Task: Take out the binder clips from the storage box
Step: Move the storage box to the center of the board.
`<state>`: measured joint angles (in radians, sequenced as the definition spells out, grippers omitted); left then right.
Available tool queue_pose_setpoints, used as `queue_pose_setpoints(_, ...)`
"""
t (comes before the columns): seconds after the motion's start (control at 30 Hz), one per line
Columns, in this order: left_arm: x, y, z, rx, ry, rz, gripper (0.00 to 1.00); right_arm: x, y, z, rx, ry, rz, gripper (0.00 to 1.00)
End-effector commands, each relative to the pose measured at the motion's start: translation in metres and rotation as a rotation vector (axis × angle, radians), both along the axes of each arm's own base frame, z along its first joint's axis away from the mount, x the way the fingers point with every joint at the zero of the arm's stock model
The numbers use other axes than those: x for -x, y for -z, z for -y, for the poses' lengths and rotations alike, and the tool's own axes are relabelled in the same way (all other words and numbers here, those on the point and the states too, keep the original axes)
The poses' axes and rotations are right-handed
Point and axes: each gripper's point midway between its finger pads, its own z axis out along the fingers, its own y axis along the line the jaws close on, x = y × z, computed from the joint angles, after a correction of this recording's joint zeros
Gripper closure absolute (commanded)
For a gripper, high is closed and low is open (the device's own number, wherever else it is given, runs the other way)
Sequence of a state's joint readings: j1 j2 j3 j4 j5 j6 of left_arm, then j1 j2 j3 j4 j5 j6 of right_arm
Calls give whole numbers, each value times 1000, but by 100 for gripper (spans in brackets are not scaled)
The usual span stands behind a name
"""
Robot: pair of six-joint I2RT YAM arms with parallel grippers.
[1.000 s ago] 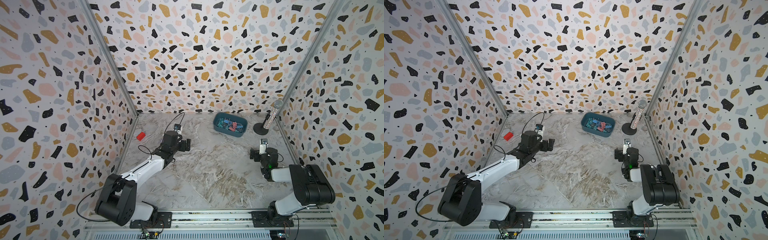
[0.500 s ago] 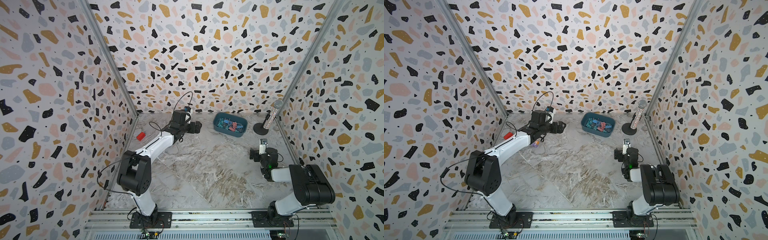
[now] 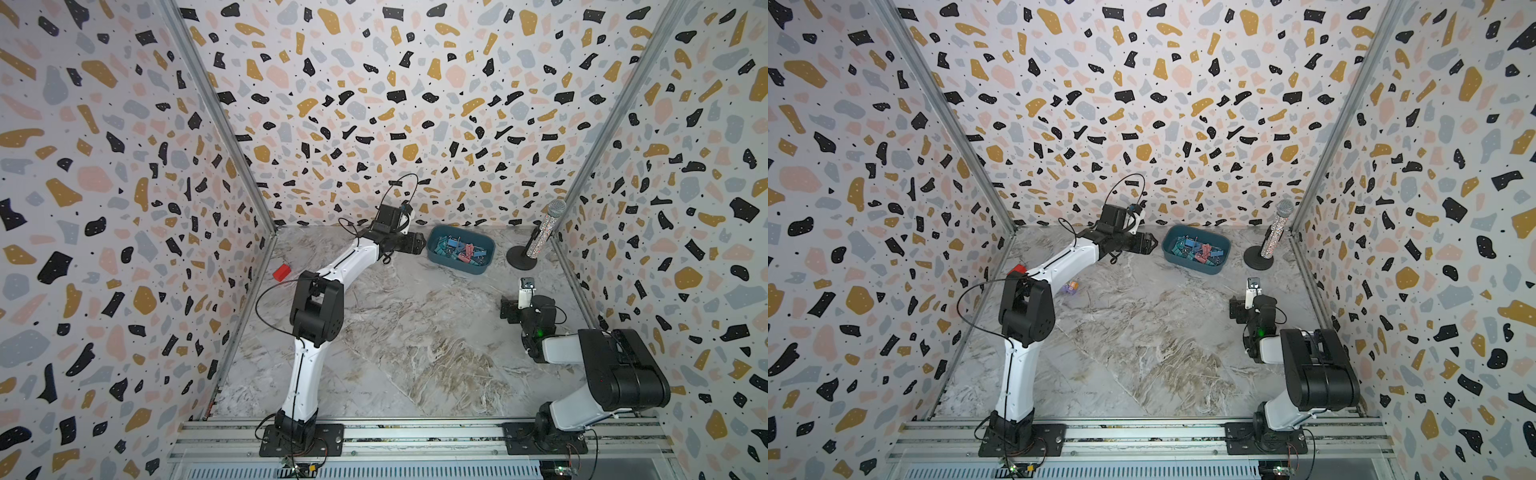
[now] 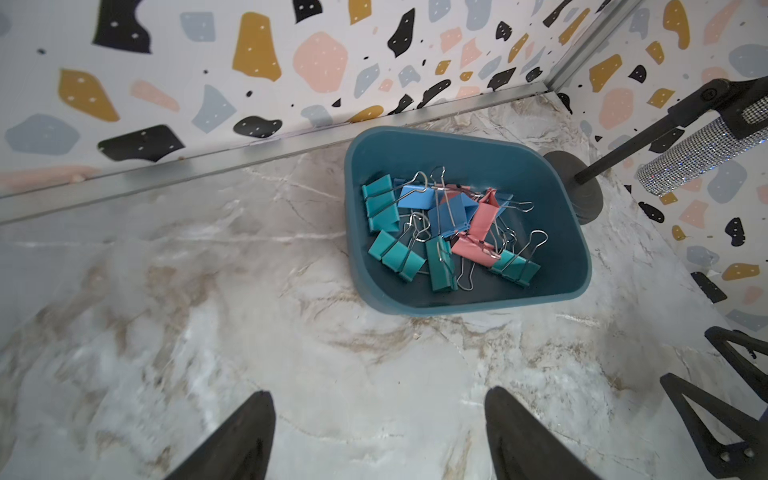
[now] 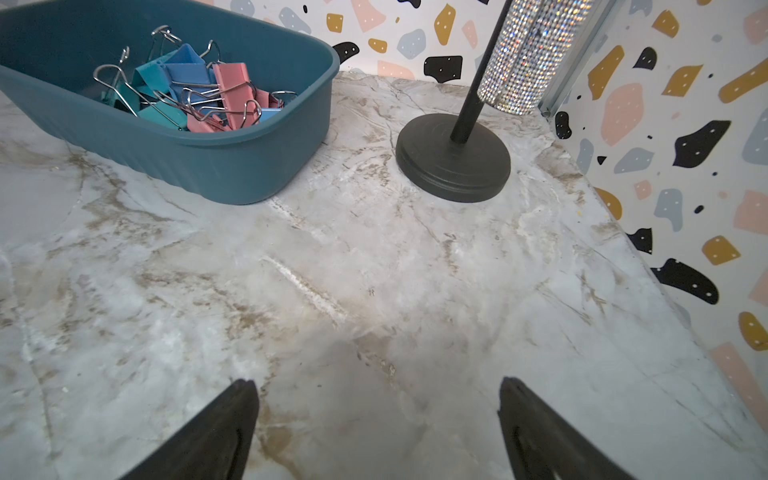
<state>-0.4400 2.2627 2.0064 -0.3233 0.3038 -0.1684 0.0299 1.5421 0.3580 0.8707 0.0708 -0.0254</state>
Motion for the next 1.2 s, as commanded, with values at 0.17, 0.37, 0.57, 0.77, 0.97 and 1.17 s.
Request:
queue_pose_setpoints(0.17, -28, 23, 29, -6, 42, -5, 19, -1, -12, -2, 0, -14, 35, 13)
queue_pose_setpoints(0.37, -39, 44, 30, -35, 7, -5, 19, -3, -60, -22, 25, -101, 7, 23)
queue_pose_setpoints(0.57, -43, 46, 32, -31, 2, 10, 18, -16, -94, -54, -58, -212, 9, 23)
queue_pose_setpoints(0.77, -51, 48, 38, 2, 3, 26, 16, -34, -102, -73, -103, -245, -52, 25)
queue_pose_setpoints(0.97, -62, 61, 39, 12, -28, 41, 16, -53, -100, -94, -126, -257, -80, 28)
queue_pose_setpoints(1.17, -70, 73, 37, 88, -58, -17, 23, -59, -96, -105, -155, -238, -115, 30)
